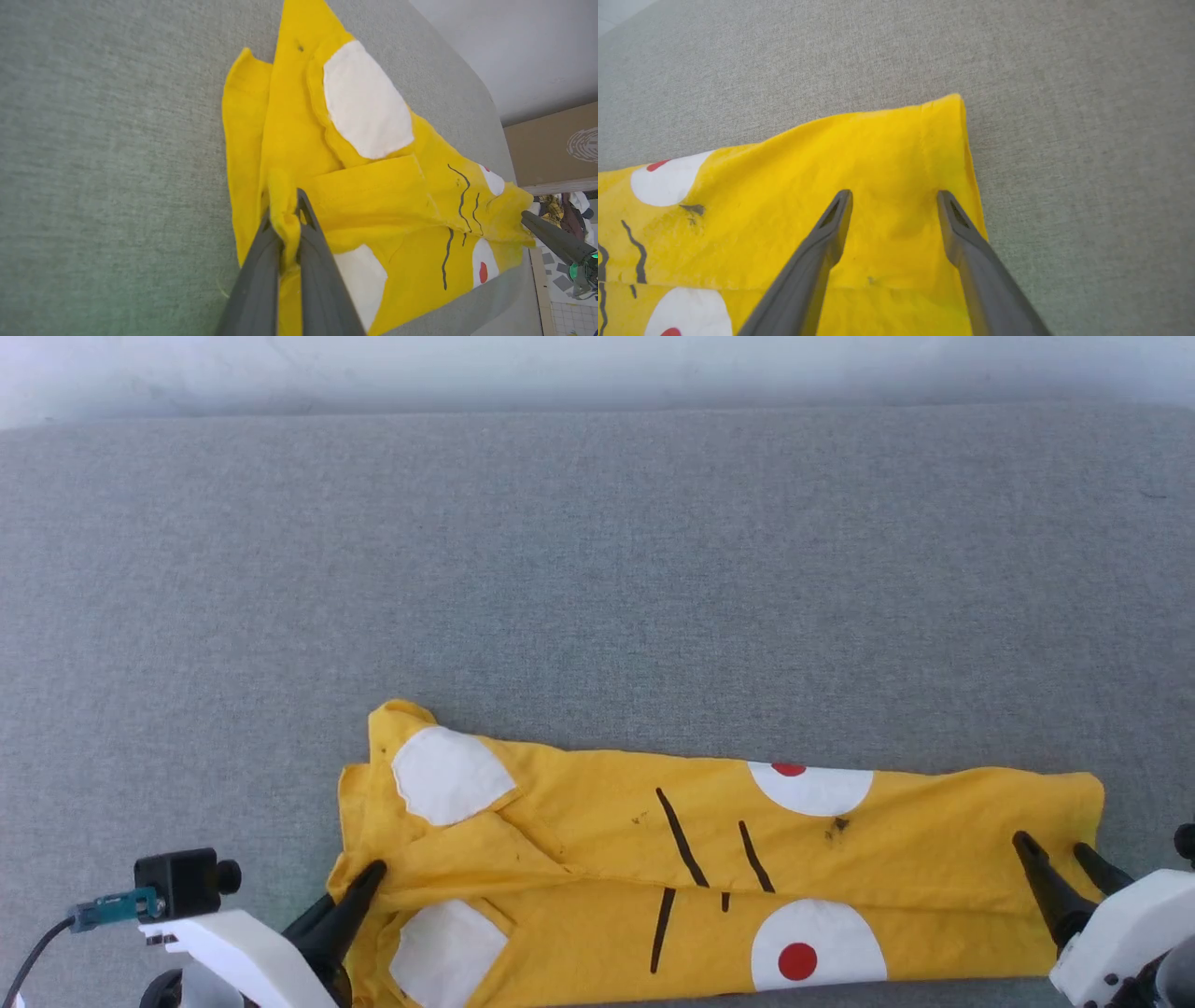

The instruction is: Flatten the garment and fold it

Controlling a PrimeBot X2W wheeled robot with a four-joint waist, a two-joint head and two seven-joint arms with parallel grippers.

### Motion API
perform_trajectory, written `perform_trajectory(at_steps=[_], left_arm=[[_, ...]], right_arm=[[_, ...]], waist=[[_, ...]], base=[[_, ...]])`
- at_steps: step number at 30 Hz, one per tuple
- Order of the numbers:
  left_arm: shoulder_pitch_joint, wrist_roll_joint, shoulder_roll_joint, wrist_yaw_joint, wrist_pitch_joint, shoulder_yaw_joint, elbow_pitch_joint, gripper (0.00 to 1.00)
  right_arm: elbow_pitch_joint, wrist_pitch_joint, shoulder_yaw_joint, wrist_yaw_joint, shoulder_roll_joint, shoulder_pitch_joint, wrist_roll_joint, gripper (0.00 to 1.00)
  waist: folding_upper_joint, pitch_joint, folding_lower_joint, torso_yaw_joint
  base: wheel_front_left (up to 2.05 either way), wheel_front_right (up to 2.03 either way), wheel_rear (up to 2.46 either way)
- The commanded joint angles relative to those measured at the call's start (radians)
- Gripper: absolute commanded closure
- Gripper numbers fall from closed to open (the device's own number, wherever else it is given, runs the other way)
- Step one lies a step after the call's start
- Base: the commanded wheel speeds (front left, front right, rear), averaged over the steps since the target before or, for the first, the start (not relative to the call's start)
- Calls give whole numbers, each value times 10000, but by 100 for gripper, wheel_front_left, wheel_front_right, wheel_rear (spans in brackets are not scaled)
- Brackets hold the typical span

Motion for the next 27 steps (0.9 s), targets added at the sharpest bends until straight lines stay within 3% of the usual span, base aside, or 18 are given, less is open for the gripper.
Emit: perform_trajectory(at_steps=[1, 6, 14, 19, 27], left_arm=[[-246, 91, -118, -50, -97, -1, 129, 0], [-275, 562, -269, 193, -1288, 580, -216, 0], [5, 3117, -552, 1508, -4557, 1780, -1290, 0], [46, 4749, -734, 1859, -4917, 1849, -1471, 0], [-71, 5585, -989, 1734, -4953, 1571, -1158, 0]], right_arm=[[-28, 23, 16, -6, 29, -141, 16, 0], [-656, -240, -343, -6, -30, 32, 97, 0], [-818, -584, -606, -6, 54, 448, -457, 0], [-164, -716, -375, -6, 54, 272, -827, 0], [909, -950, -231, -6, 67, -38, -953, 0]], waist=[[-2, -47, 0, -35], [-2, -29, 0, -66], [-2, 183, 0, -57], [-2, 359, 0, 34], [-2, 541, 0, 244]], base=[[0, 0, 0], [0, 0, 0], [0, 0, 0], [0, 0, 0], [0, 0, 0]])
